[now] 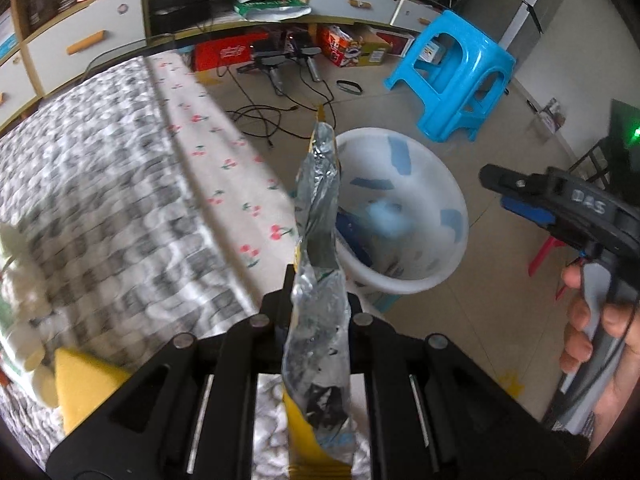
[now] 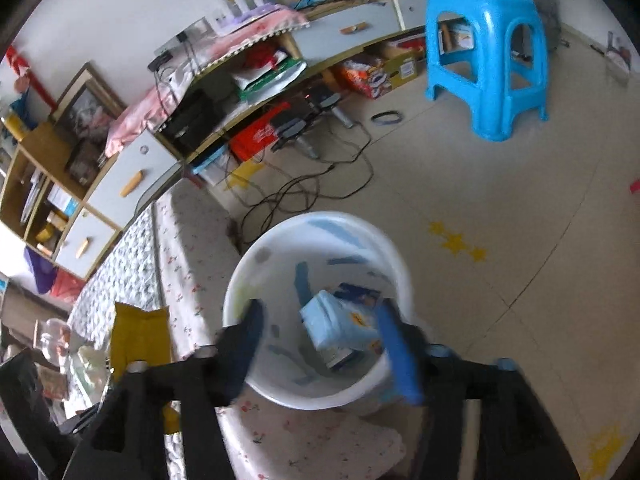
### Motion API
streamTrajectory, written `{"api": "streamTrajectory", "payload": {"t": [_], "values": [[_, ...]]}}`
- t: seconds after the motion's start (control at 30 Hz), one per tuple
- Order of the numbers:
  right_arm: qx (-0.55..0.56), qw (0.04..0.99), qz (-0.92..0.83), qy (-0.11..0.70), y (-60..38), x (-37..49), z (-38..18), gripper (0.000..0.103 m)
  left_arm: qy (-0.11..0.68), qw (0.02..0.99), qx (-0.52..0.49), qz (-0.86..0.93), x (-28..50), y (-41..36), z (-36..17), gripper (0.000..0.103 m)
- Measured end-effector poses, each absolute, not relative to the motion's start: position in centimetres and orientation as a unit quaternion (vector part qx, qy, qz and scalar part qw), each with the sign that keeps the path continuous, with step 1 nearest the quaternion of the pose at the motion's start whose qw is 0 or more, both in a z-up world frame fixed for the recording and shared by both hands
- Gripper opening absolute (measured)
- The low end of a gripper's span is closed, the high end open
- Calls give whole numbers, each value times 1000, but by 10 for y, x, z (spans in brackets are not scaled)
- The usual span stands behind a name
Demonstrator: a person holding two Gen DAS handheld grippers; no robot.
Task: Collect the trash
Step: 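Carry the bag and carton over the white bin and release both, then grasp the orange toy with the left tool while the right tool grasps the yellow sponge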
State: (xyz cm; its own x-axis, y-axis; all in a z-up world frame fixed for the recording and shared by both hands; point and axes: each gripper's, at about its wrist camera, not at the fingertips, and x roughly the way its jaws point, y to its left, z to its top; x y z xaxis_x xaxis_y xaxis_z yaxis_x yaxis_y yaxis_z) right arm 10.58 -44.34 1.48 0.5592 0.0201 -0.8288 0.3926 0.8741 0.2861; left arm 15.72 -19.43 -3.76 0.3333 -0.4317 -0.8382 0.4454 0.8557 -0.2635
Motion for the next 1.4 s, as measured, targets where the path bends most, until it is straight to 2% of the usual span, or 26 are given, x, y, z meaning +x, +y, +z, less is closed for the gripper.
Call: {"api": "streamTrajectory", "payload": {"t": [0.37, 0.63, 0.7, 0.73, 0.77, 0.97, 1.4], "values": [[167, 856, -153, 464, -465, 80, 22, 65, 514, 808, 17, -288, 169, -240, -45, 12], [182, 852, -168, 461, -481, 71, 23, 65, 500, 813, 22, -298, 180, -263, -39, 12], [186, 853, -167, 459, -482, 70, 24, 66, 495, 816, 35, -298, 182, -268, -37, 30], [188, 853, -166, 458, -482, 70, 25, 66, 495, 816, 38, -296, 183, -268, -37, 51], [188, 854, -166, 457, -482, 70, 25, 66, 493, 819, 39, -291, 184, -267, -36, 66], [183, 857, -167, 453, -477, 70, 28, 68, 495, 820, 44, -283, 185, -261, -35, 78], [178, 860, -152, 453, -458, 70, 32, 70, 482, 832, 51, -270, 165, -227, -18, 84]]}}
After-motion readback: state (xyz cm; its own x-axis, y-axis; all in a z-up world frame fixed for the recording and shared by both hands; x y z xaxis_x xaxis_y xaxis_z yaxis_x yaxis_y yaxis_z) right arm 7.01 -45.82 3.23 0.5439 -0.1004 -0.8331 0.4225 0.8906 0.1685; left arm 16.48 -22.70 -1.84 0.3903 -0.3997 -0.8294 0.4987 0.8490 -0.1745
